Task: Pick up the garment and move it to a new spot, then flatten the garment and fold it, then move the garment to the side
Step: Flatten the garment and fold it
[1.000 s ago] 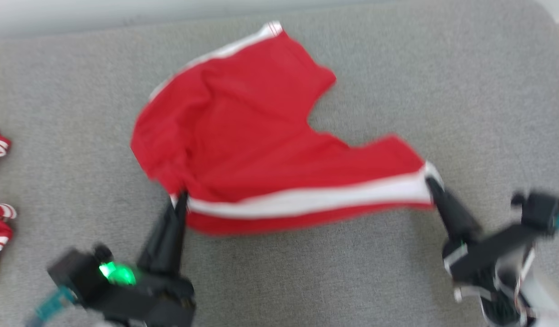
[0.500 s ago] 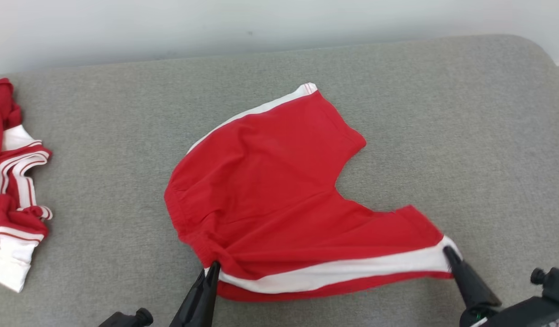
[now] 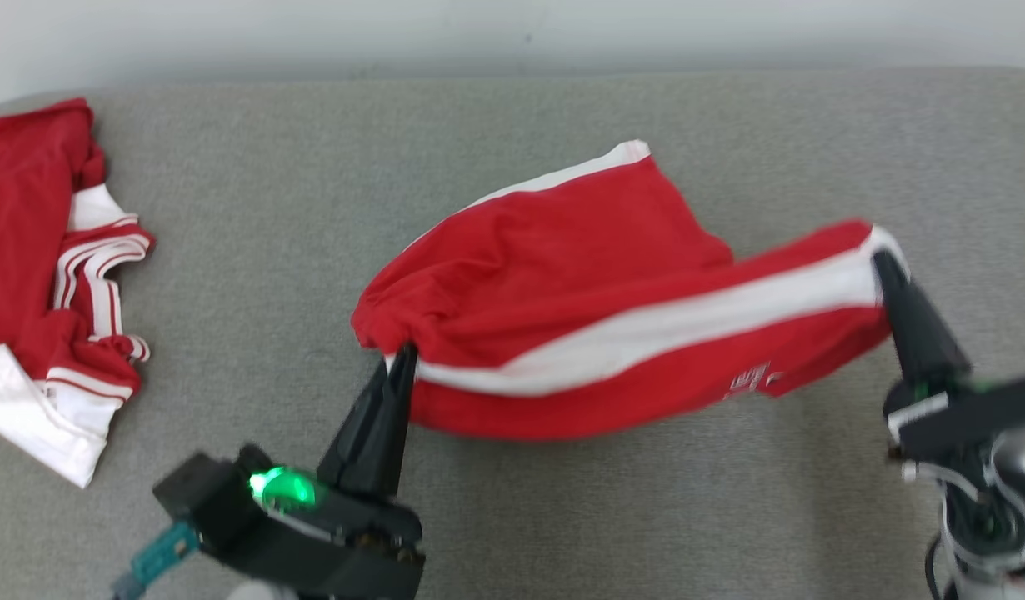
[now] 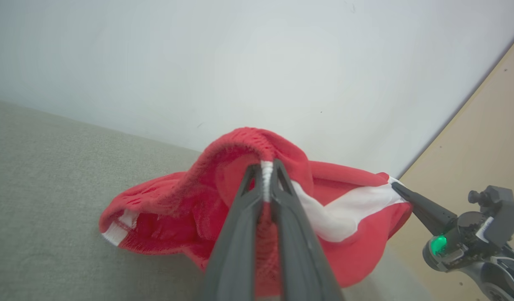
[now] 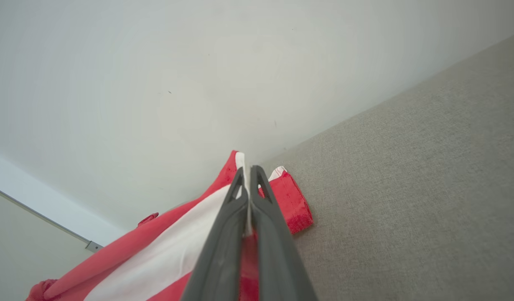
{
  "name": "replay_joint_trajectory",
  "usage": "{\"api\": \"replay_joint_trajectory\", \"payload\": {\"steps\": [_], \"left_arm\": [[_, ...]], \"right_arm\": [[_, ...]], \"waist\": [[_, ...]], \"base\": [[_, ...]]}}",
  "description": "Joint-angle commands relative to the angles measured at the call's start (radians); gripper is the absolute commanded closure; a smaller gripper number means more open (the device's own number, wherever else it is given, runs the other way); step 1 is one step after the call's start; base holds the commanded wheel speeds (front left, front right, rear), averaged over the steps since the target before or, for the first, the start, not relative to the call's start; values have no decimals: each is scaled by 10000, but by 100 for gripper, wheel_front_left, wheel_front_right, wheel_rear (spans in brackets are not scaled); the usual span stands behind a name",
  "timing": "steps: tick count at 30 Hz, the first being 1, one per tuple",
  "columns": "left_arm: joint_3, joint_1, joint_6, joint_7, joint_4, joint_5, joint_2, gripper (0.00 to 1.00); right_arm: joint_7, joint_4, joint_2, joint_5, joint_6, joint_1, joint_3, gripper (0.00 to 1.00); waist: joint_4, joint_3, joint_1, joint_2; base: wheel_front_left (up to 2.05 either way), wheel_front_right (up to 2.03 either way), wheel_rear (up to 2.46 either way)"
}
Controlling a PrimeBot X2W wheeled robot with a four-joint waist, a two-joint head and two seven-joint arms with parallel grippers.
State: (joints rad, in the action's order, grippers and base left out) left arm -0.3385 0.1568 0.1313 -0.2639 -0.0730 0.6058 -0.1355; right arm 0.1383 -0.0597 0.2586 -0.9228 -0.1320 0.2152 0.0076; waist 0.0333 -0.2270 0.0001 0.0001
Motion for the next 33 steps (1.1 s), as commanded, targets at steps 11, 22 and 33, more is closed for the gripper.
{"api": "replay_joint_trajectory", "payload": {"steps": [11, 22, 33], "left_arm": [[-189, 2646, -20, -7, 2103, 1169, 405, 100], [2, 4331, -19, -7, 4287, 1243, 768, 100], [-273, 4787, -22, -7, 4933, 488, 830, 0]], "right_arm": [[324, 3245, -577, 1066, 25, 4112, -167, 100], [-778, 7331, -565, 2593, 26, 7174, 732, 100], [-1804, 10053, -361, 3345, 26, 8369, 1755, 0]], "waist": [[1073, -1302, -1, -1], [1452, -2032, -1, -1], [1534, -1946, -1, -1]], "base": [[0, 0, 0], [0, 0, 0], [0, 0, 0]]}}
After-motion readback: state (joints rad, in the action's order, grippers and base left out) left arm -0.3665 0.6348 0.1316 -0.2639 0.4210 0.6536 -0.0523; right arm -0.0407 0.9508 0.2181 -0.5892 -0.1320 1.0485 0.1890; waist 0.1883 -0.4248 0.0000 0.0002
